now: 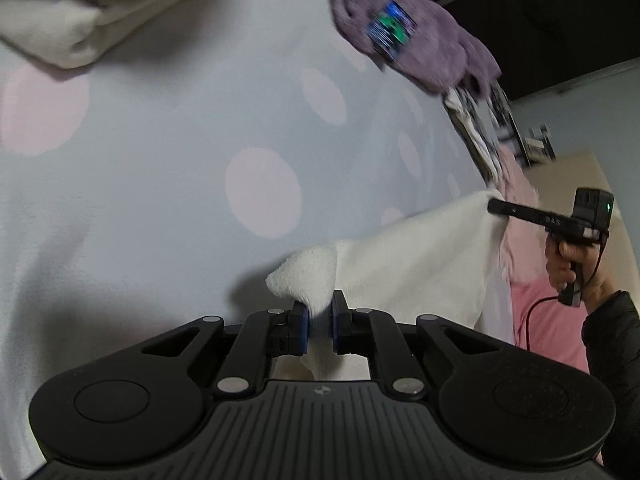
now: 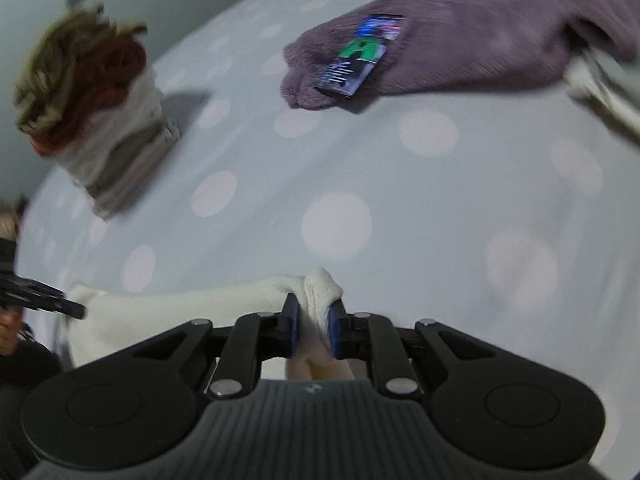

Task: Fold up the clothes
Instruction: 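Grasp the bundle end with both grippers and lift it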

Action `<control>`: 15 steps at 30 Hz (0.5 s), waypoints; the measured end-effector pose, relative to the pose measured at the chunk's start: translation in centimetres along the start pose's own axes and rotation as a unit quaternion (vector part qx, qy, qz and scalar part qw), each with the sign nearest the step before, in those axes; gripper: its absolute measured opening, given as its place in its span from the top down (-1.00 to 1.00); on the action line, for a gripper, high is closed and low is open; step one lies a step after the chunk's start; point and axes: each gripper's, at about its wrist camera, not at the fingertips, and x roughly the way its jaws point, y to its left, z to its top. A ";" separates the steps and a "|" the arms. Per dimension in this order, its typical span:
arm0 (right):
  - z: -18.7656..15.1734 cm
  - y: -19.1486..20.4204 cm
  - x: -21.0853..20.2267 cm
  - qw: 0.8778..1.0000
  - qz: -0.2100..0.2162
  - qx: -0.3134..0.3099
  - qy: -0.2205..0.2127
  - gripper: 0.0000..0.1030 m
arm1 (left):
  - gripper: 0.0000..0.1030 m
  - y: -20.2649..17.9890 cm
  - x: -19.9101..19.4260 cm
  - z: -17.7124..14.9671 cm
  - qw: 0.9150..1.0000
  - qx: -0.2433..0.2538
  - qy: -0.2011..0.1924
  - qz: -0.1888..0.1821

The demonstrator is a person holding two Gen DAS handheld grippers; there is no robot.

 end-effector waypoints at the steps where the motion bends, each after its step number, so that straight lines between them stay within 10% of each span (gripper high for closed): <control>1: 1.8 0.4 1.1 1.000 -0.008 -0.013 0.009 0.68 | 0.84 0.1 0.0 0.1 1.000 -0.005 -0.006 0.002; 8: 8.3 2.8 9.0 0.998 -0.033 -0.043 0.045 0.67 | 0.83 1.4 1.0 1.3 0.999 0.001 0.005 0.042; 15: 3.8 0.0 9.2 0.998 -0.042 0.041 0.010 0.23 | 0.52 -0.1 2.3 3.2 0.990 0.105 0.039 0.087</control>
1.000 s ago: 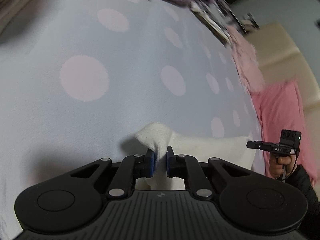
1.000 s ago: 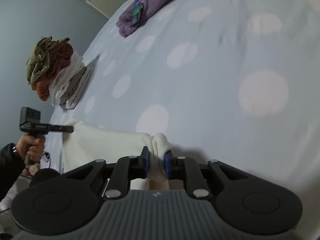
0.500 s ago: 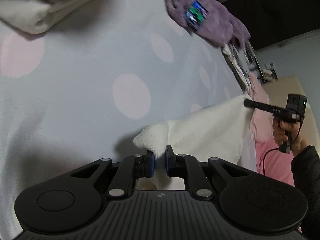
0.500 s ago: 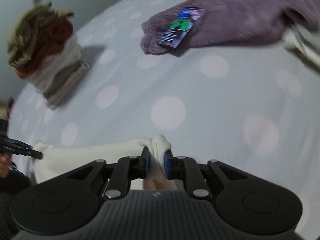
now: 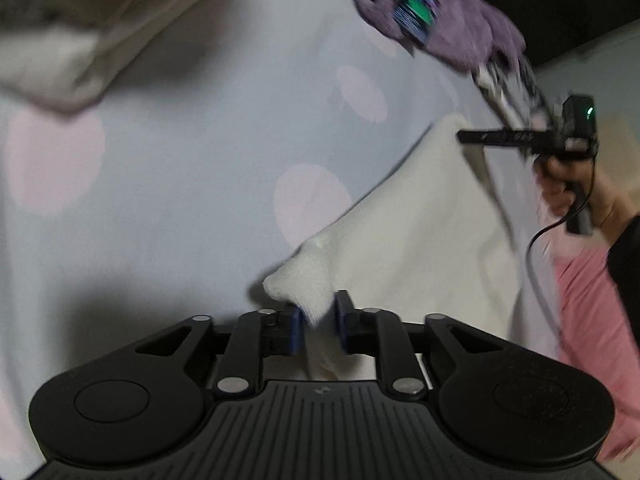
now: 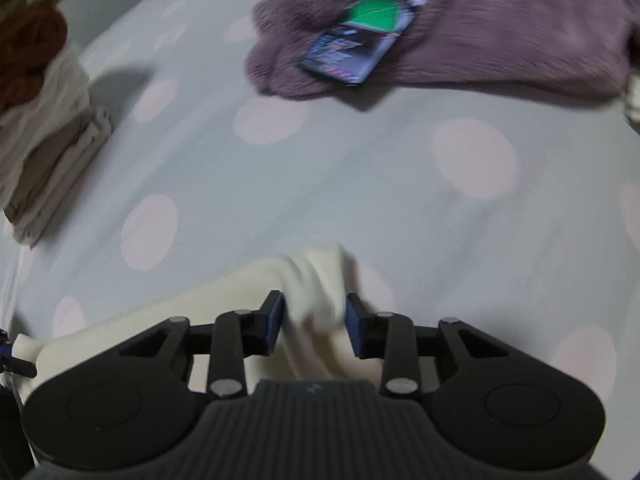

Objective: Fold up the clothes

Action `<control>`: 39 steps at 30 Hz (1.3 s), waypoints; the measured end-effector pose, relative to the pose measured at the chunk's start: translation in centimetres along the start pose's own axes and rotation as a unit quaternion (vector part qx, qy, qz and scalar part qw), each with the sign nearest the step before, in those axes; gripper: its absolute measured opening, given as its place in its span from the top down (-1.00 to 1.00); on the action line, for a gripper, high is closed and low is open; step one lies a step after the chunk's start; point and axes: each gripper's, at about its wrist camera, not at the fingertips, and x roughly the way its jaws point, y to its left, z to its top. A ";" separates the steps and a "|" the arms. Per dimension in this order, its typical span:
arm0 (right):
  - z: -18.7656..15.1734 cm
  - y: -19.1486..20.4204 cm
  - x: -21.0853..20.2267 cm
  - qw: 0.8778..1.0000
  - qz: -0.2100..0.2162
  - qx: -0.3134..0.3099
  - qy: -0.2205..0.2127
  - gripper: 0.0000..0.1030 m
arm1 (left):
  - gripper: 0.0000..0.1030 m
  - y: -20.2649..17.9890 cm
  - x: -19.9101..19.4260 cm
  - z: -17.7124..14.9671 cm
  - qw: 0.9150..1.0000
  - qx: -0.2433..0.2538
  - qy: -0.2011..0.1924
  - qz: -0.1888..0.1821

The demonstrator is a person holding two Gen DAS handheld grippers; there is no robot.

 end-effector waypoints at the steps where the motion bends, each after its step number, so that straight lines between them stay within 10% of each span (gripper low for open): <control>1: -1.1 -0.9 -1.2 1.000 0.007 0.017 -0.017 0.22 | 0.49 -0.1 -0.4 0.1 1.000 0.012 -0.007 0.007; 9: -14.0 -3.5 -12.3 0.980 0.007 0.151 -0.129 -0.07 | 0.03 -0.6 -2.7 2.5 0.998 0.029 -0.058 -0.026; 15: -25.1 1.5 -14.7 0.952 0.020 0.280 -0.126 -0.08 | 0.02 -1.0 1.1 3.2 0.996 0.087 0.021 -0.030; 22: -34.4 10.2 -11.0 0.888 0.095 0.431 -0.128 -0.25 | 0.01 0.7 1.9 2.4 0.994 0.068 0.040 -0.075; 26: -37.1 15.1 -7.8 0.858 0.127 0.483 -0.120 -0.24 | 0.01 1.8 1.8 2.1 0.992 0.036 0.058 -0.107; 36: -37.2 18.9 -5.0 0.837 0.094 0.505 -0.187 -0.22 | 0.01 2.2 2.3 1.7 0.990 0.038 0.085 -0.108; 39: -36.6 18.9 -3.8 0.831 0.100 0.513 -0.191 0.27 | 0.05 2.3 1.9 1.2 0.991 0.034 0.078 -0.101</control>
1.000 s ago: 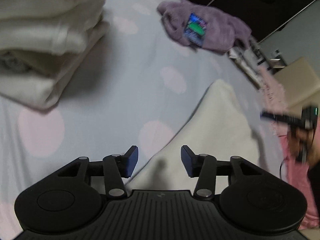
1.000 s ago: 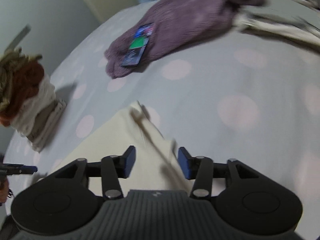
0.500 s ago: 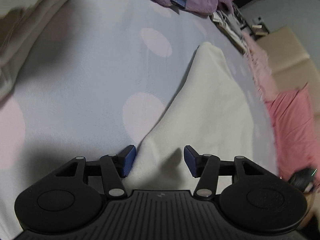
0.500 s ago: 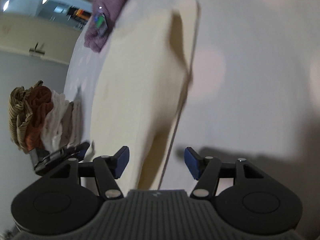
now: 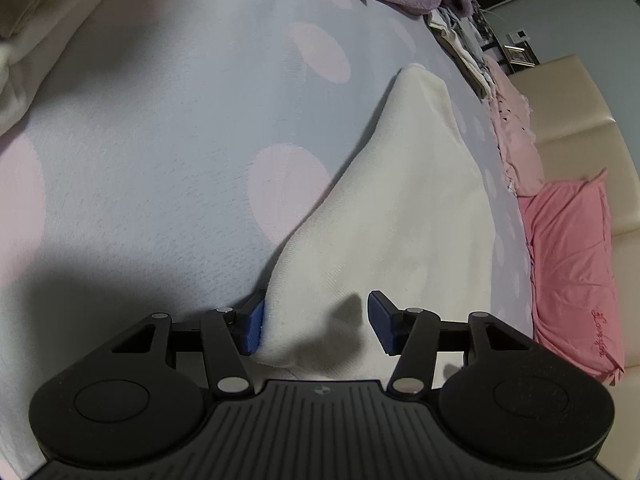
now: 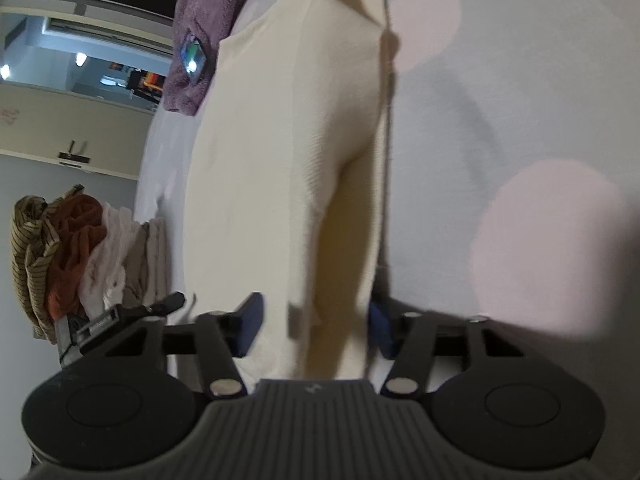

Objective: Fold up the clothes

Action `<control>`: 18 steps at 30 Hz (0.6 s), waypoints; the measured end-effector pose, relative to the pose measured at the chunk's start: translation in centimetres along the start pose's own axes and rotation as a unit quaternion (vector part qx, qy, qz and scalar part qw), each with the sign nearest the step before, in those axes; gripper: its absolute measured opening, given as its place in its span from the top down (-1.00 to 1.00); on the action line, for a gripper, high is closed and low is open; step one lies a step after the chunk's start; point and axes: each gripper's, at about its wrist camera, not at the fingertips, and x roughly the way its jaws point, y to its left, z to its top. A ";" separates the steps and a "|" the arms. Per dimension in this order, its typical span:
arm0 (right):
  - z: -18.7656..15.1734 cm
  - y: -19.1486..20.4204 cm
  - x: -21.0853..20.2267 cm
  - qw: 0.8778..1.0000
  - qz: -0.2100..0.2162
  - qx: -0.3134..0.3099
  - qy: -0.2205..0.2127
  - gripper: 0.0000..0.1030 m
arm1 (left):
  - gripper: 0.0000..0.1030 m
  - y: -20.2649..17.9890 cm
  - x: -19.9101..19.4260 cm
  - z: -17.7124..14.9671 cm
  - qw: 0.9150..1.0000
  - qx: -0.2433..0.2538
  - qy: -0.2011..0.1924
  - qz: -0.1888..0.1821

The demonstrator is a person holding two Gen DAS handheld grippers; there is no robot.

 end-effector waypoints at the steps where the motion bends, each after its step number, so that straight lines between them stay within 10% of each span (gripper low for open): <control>1: 0.0 -0.1 0.3 1.000 0.001 0.007 0.002 0.57 | 0.08 -0.1 0.0 -0.1 1.000 0.001 -0.001 0.004; 4: -0.4 -0.9 0.1 0.999 0.013 0.029 0.005 0.77 | 0.73 -0.5 -0.2 -0.6 1.000 0.010 0.014 0.024; 18: 0.6 0.2 -5.1 0.997 0.062 0.015 0.037 0.85 | 0.87 -3.0 -4.5 -4.4 1.000 -0.003 0.013 -0.004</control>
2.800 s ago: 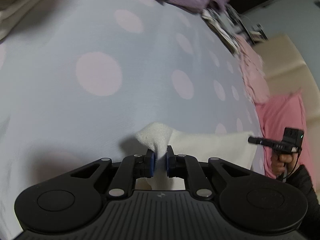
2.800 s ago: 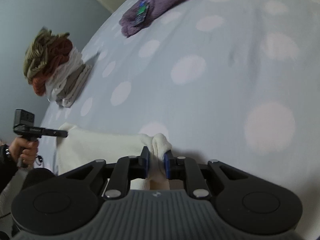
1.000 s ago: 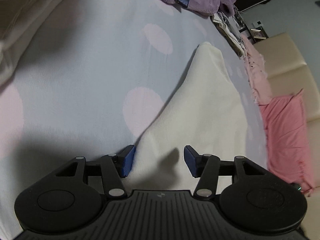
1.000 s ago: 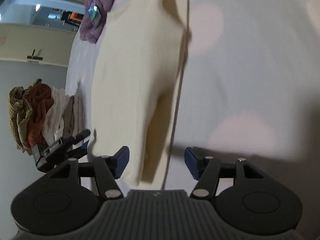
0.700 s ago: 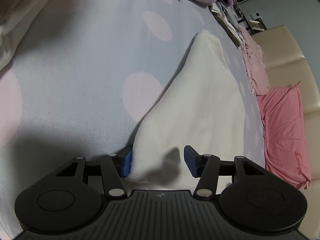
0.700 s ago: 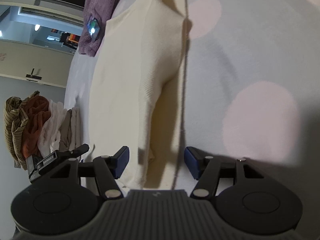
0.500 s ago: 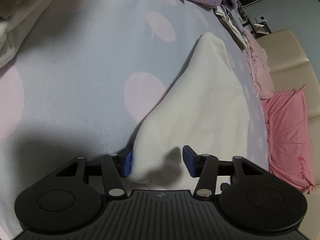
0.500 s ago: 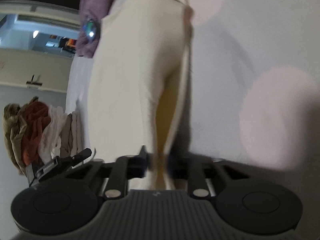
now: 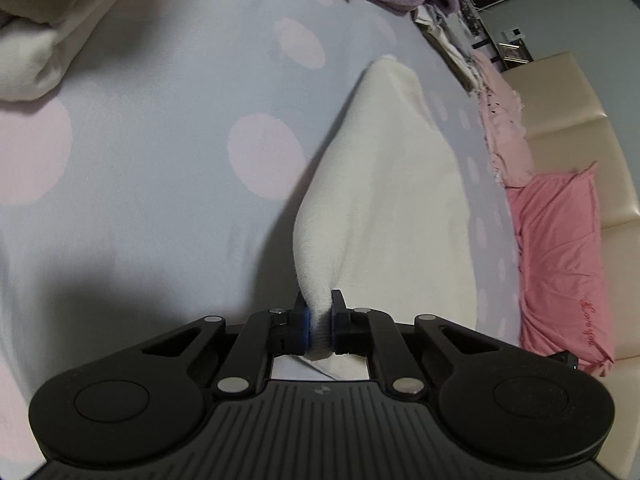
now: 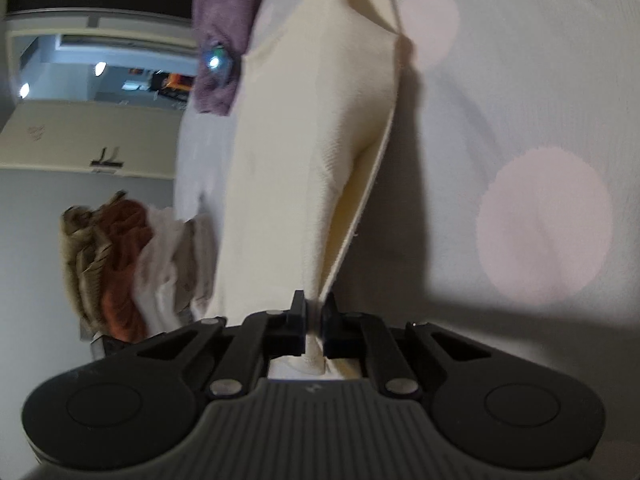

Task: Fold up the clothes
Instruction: 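Lift the bundle end with both grippers and fold it over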

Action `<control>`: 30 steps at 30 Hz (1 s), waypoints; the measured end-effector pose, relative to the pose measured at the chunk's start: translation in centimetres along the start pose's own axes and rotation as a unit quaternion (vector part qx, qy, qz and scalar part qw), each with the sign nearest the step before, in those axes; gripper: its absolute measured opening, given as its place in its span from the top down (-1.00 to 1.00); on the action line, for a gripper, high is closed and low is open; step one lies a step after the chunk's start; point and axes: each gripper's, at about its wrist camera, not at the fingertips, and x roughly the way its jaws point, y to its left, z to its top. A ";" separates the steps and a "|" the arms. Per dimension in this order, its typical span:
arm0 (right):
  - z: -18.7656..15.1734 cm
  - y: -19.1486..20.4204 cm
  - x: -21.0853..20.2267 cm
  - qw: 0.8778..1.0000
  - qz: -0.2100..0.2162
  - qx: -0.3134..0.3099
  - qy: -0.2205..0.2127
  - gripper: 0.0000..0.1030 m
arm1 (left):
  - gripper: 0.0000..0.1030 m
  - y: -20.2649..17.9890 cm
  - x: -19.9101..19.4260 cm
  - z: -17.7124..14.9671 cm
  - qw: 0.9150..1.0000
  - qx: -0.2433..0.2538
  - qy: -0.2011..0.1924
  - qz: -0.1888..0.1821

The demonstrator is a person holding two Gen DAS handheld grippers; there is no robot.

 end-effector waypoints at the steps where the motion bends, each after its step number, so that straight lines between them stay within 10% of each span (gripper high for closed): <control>1: 0.0 0.2 -0.6 1.000 0.002 -0.002 0.006 0.85 | 0.86 -0.3 -0.3 -0.7 1.000 0.001 0.004 0.002; 9: -2.6 -0.7 -5.3 0.993 -0.068 -0.015 0.092 0.85 | 0.86 -1.5 -0.4 -9.9 0.997 0.004 0.073 0.025; 16: -4.4 -3.4 -4.5 0.987 -0.113 -0.030 0.106 0.82 | 0.76 -2.2 1.0 -10.3 0.991 0.022 0.105 0.084; 22: -5.2 -5.2 -4.7 0.986 -0.114 0.000 0.119 0.23 | 0.62 -2.4 1.9 -9.4 0.985 0.024 0.129 0.115; 26: -5.7 -5.2 -4.9 0.986 -0.107 -0.006 0.127 0.23 | 0.56 -2.1 2.4 -9.0 0.983 0.010 0.140 0.115; 28: -5.8 -5.5 -4.7 0.985 -0.101 0.001 0.139 0.73 | 0.71 -2.3 2.5 -9.0 0.983 0.016 0.142 0.117; 30: -5.9 -5.3 -4.7 0.985 -0.095 0.007 0.145 0.75 | 0.85 -2.8 2.3 -9.1 0.983 0.031 0.141 0.116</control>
